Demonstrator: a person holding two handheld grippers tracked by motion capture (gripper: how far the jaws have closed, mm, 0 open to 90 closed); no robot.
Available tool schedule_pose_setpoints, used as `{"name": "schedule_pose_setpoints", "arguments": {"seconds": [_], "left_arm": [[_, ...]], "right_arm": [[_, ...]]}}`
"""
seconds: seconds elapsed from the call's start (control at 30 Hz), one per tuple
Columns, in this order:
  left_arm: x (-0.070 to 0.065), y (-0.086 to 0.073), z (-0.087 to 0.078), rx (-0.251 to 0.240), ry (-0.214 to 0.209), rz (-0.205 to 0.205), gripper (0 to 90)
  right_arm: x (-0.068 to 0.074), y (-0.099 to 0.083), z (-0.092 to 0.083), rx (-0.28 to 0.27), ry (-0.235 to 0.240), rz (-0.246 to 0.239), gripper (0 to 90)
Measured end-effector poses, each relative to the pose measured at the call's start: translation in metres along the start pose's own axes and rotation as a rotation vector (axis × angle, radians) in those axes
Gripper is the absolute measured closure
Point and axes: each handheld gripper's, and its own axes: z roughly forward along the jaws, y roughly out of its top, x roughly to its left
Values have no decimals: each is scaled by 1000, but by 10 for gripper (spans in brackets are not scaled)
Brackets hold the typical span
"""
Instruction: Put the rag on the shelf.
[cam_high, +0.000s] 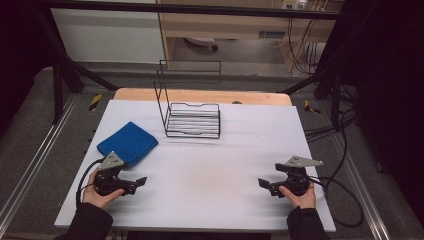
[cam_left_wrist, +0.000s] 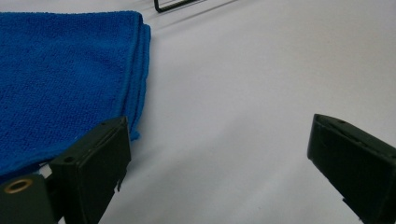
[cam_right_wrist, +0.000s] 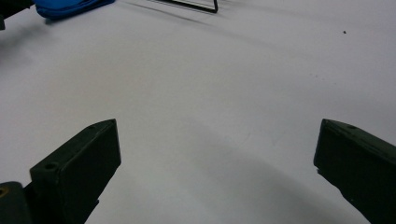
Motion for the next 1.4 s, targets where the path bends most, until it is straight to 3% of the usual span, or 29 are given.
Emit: {"name": "schedule_pose_setpoints", "arguments": {"seconds": [0.47,0.8,0.97,1.07,1.4], "left_arm": [[-1,8,-4,-7,7,-5,63],[2,31,-7,18,46,6,78],[9,41,0,59,82,14,148],[14,42,7,87,103,26,241],[32,22,25,169,180,35,378]], "right_arm": [[1,0,0,4,0,1,12],[2,1,3,13,8,-6,13],[2,1,3,12,9,-5,13],[2,1,3,17,7,-5,14],[2,1,6,27,11,-13,16]]}}
